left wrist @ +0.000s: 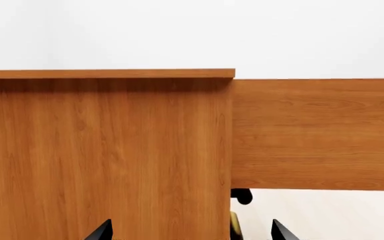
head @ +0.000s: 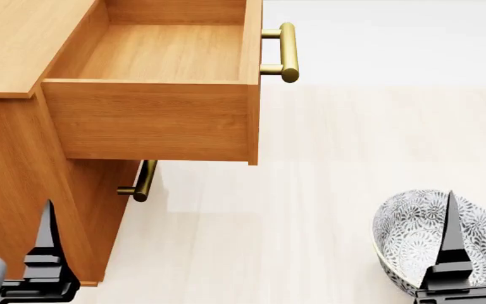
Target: Put the ketchup in the top drawer of the cabinet.
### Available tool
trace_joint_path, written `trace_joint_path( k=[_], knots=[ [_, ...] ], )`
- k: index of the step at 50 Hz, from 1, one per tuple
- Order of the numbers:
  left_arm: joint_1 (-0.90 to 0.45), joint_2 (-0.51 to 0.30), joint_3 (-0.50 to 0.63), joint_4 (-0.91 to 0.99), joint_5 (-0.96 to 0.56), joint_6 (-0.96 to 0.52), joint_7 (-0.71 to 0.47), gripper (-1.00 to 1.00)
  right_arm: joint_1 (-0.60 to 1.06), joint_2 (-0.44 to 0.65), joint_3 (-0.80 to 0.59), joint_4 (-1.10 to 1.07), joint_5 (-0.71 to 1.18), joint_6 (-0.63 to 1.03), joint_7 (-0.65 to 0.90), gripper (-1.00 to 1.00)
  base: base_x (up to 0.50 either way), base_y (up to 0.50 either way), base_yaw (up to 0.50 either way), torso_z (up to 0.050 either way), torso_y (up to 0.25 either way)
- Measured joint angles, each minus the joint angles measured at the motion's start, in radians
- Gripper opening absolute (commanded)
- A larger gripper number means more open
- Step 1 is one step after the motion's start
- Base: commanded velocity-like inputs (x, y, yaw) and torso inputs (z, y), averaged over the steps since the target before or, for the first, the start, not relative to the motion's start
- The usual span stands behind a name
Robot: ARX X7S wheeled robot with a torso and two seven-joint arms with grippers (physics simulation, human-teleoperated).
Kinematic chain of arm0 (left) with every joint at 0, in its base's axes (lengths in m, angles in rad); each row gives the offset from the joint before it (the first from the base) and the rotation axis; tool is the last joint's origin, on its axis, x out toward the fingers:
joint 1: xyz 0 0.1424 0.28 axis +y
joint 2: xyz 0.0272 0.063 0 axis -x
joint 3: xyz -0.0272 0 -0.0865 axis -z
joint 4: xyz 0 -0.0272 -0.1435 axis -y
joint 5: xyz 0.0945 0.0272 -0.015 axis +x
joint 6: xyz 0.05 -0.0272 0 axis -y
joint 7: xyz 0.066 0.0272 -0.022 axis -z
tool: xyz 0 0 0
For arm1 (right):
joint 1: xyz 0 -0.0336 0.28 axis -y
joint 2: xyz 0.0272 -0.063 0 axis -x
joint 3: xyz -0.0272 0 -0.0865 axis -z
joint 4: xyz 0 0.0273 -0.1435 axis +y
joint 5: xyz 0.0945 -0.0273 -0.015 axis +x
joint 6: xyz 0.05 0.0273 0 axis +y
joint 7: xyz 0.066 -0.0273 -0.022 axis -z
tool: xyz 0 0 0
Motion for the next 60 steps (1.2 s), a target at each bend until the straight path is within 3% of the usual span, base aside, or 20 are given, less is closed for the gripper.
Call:
trace_joint_path(
  k=[25,60],
  knots=[
    [-0.008,0.002,0.020,-0.019,0.007,-0.001,-0.023,1.00,-0.241,0.028,0.240,0.017,0.156,-0.109,-0.215,1.00,0.00,0.00,0.00,0.000,0.000],
    [-0.011,-0.011,0.025,-0.042,-0.008,0.019,-0.033,1.00,-0.604,-0.189,0.505,-0.062,0.259,-0.318,-0.400,1.00,0.00,0.00,0.00,0.000,0.000]
  ],
)
